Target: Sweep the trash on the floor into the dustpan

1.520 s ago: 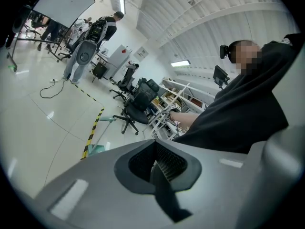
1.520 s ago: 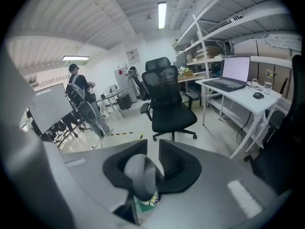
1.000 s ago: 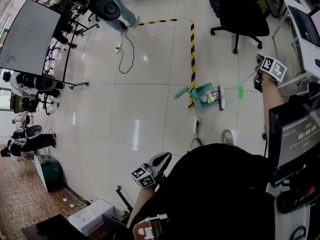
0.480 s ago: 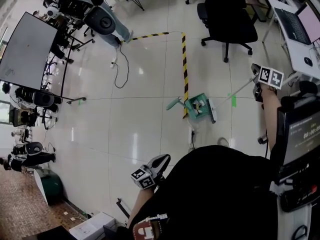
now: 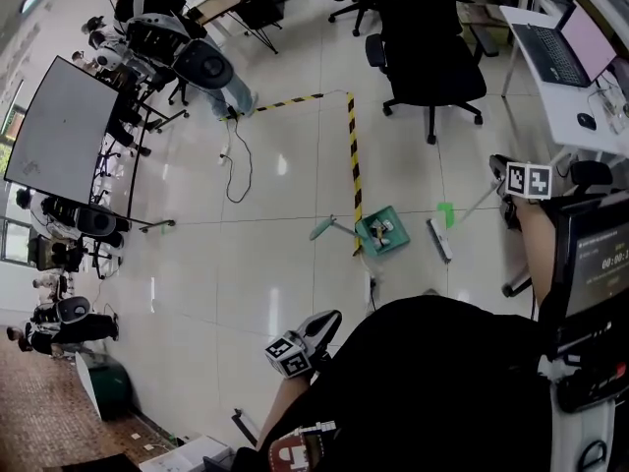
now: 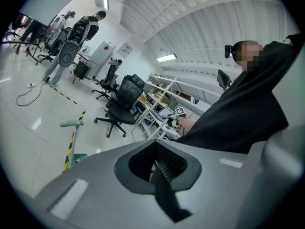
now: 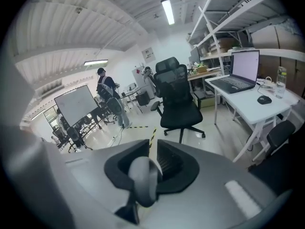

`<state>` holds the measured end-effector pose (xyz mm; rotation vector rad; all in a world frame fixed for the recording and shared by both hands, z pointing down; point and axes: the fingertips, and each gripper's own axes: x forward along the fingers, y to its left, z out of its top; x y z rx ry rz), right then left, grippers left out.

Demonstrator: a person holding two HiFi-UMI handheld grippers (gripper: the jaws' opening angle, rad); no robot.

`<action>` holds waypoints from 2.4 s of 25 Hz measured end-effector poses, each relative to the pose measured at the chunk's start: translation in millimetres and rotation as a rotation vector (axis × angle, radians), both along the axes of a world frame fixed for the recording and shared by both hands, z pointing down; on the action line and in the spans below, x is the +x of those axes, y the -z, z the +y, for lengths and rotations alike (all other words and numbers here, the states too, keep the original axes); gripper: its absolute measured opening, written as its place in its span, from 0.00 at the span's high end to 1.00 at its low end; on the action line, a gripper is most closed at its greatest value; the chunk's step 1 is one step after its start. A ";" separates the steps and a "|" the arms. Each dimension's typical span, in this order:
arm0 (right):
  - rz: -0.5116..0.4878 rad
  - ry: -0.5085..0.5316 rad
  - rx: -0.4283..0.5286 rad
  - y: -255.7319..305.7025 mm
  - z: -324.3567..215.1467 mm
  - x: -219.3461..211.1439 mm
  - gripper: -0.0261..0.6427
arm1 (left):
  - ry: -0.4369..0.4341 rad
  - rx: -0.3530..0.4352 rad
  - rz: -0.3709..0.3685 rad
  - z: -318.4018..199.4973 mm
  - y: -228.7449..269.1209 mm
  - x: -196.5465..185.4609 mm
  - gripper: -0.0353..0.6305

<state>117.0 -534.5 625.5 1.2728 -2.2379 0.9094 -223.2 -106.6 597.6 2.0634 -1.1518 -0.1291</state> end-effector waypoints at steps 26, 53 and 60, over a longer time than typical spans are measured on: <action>-0.076 -0.168 0.068 83.5 354.2 13.9 0.89 | -0.430 0.119 0.010 193.2 3.5 -9.2 0.95; -0.029 0.068 0.051 66.0 754.6 244.7 0.88 | -0.484 0.171 0.056 447.6 31.0 289.3 0.95; 0.007 0.169 0.005 47.6 781.0 179.8 0.89 | -0.418 0.245 0.039 466.2 46.7 230.4 0.95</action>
